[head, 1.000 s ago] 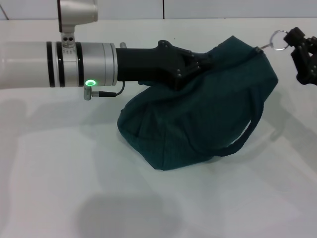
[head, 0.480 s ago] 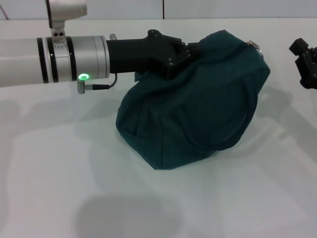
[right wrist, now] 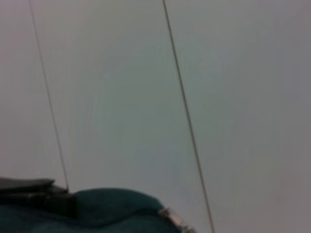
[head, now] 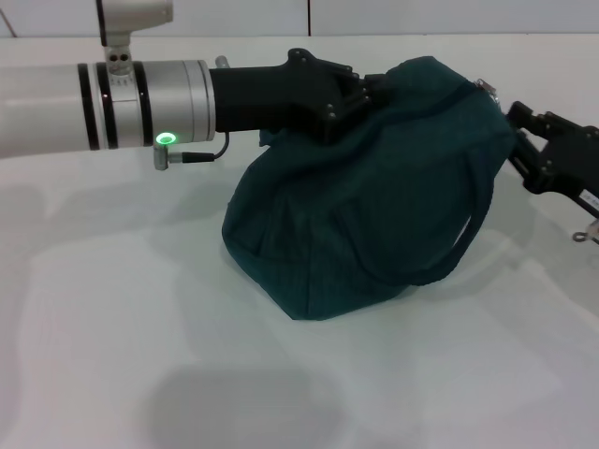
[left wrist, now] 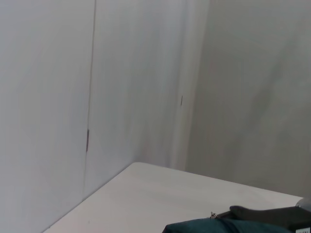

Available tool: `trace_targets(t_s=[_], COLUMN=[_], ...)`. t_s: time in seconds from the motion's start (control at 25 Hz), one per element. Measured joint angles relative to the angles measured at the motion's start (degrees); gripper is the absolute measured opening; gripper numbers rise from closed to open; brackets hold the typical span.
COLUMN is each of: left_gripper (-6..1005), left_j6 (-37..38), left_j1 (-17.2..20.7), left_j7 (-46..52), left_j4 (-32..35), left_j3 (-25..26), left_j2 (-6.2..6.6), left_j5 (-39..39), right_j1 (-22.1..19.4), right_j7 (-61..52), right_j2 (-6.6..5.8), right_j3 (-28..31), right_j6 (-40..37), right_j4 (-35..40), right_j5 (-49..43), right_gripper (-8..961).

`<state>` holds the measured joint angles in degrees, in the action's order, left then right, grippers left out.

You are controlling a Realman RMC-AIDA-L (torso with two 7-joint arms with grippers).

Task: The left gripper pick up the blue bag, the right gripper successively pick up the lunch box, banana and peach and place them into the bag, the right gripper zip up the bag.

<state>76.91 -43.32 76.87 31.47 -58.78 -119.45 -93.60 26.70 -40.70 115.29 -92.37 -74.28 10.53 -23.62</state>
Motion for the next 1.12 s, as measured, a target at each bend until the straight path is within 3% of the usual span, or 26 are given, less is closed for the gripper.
trace_targets(t_s=[0.36,0.56,1.12], left_gripper=[46,46,46], left_j6=[0.08,0.08,0.08], left_j1=[-0.14,0.03,0.96], left_j7=[-0.03,-0.06,-1.65], left_j4=[0.00,0.00,0.00], left_j3=[-0.03,0.02,0.08], left_j2=[-0.07,-0.09,-0.08], left_j5=[0.65,0.99,1.70], right_j1=[0.81,0.59,-2.10], right_j7=[0.45,0.45,-0.10], right_j2=[0.38,0.49,-0.67], right_j3=[-1.72,-2.09,-1.02], right_j6=[0.67,0.70,-1.30], right_j4=[3.35,3.69,3.32], right_j5=[-2.84,-3.77,-5.82], right_gripper=[324,374,353])
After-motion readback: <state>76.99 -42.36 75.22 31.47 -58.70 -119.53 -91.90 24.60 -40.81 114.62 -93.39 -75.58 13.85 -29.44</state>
